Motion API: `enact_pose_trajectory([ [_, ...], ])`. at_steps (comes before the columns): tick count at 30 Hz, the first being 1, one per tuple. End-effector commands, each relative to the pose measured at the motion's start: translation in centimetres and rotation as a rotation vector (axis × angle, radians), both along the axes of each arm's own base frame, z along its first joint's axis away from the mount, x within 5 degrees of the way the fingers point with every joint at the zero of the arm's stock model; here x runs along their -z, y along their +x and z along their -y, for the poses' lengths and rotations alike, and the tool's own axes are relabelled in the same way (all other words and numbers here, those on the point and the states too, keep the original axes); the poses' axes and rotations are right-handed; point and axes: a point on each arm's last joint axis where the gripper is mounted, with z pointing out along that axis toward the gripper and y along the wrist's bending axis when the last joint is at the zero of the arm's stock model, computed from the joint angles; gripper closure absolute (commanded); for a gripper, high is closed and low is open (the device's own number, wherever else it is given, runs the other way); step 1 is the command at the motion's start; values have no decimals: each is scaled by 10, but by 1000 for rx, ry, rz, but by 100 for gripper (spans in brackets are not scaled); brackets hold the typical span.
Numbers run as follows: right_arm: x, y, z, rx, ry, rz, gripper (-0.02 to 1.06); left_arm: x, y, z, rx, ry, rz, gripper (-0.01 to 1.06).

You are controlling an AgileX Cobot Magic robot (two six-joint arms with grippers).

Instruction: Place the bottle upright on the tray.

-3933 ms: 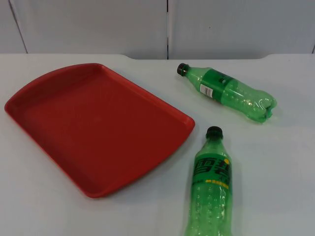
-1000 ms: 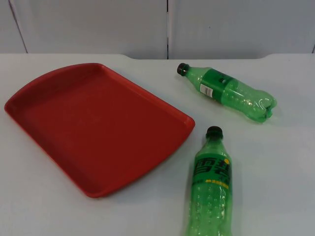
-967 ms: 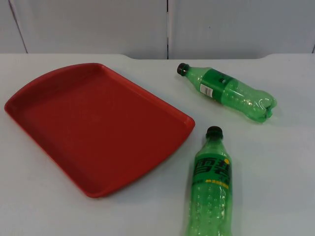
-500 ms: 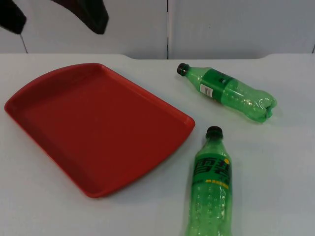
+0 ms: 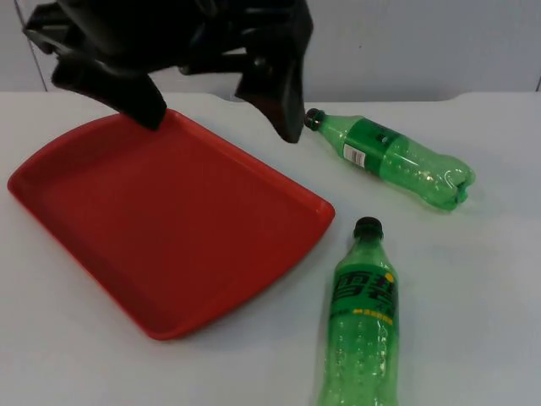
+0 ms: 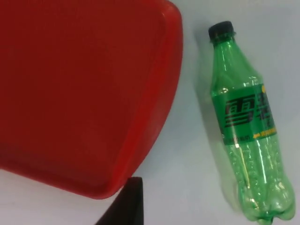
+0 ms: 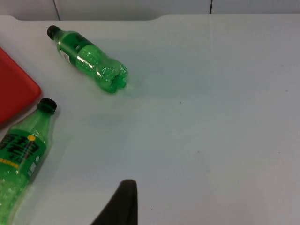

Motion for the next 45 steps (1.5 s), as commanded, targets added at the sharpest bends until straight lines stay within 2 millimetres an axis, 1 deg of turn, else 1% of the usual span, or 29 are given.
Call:
enact_pose_trajectory([
  [1,2,0,0,1,-8,1,0,5,1,9,-1,-6,3,0],
  [5,2,0,0,1,-8,1,0,19,6,18,-15,2,-25,0],
  [7,2,0,0,1,-8,1,0,21,7,20,-18,3,-32,0],
  [10,2,0,0,1,-8,1,0,27,9,31,-18,11,-51,0],
  [11,2,0,0,1,-8,1,0,30,10,39,-12,16,-50,0],
  [12,2,0,0,1,-8,1,0,30,10,39,-12,16,-50,0],
  [16,2,0,0,1,-8,1,0,44,12,61,-8,49,-63,0],
  [17,2,0,0,1,-8,1,0,44,12,61,-8,49,-63,0],
  [21,2,0,0,1,-8,1,0,68,9,83,1,61,-92,0],
  [22,2,0,0,1,-8,1,0,68,9,83,1,61,-92,0],
  [26,2,0,0,1,-8,1,0,87,13,98,2,82,-118,0],
  [36,2,0,0,1,-8,1,0,106,26,115,-36,65,-142,0],
  [37,2,0,0,1,-8,1,0,106,26,115,-36,65,-142,0],
  [45,2,0,0,1,-8,1,0,124,30,120,-111,48,-169,0],
])
